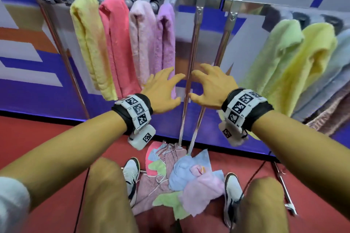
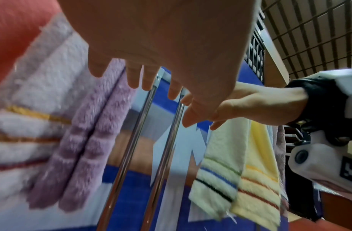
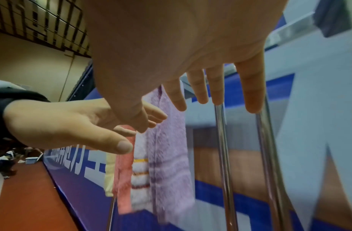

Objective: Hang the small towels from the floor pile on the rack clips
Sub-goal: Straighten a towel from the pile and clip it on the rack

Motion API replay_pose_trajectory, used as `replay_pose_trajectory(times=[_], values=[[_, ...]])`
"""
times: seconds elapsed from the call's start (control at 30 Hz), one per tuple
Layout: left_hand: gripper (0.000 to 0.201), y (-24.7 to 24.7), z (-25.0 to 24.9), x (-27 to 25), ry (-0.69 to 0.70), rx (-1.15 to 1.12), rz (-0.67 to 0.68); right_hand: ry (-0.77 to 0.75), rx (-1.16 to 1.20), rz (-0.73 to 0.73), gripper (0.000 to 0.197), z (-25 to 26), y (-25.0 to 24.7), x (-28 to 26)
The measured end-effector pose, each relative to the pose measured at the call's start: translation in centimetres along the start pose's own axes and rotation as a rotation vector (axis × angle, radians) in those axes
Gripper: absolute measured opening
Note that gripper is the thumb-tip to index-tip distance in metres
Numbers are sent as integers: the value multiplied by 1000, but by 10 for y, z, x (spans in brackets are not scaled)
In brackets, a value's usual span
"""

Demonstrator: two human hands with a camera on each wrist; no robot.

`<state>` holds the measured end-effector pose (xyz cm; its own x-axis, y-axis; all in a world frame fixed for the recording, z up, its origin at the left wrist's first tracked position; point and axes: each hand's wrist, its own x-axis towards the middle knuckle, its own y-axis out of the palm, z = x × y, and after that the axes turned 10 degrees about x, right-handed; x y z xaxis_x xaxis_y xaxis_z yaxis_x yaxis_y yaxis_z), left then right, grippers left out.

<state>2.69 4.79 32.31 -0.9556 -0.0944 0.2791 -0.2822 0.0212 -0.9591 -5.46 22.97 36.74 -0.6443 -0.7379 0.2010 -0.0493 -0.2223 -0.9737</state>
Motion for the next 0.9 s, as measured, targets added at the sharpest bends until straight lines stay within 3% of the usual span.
replay_pose_trajectory(times=[0.2, 0.43, 0.73, 0.9], values=[[76, 73, -13, -12, 37, -55, 166, 63, 33, 153, 72, -35, 68, -23], [74, 166, -14, -27, -6, -174, 400, 129, 118, 357, 62, -63, 158, -36], [75, 252, -17, -26, -70, -407, 474, 253, 225, 573, 46, -91, 261, -49], [67, 293, -16, -29, -179, -485, 501, 328, 306, 681, 45, -96, 326, -57]])
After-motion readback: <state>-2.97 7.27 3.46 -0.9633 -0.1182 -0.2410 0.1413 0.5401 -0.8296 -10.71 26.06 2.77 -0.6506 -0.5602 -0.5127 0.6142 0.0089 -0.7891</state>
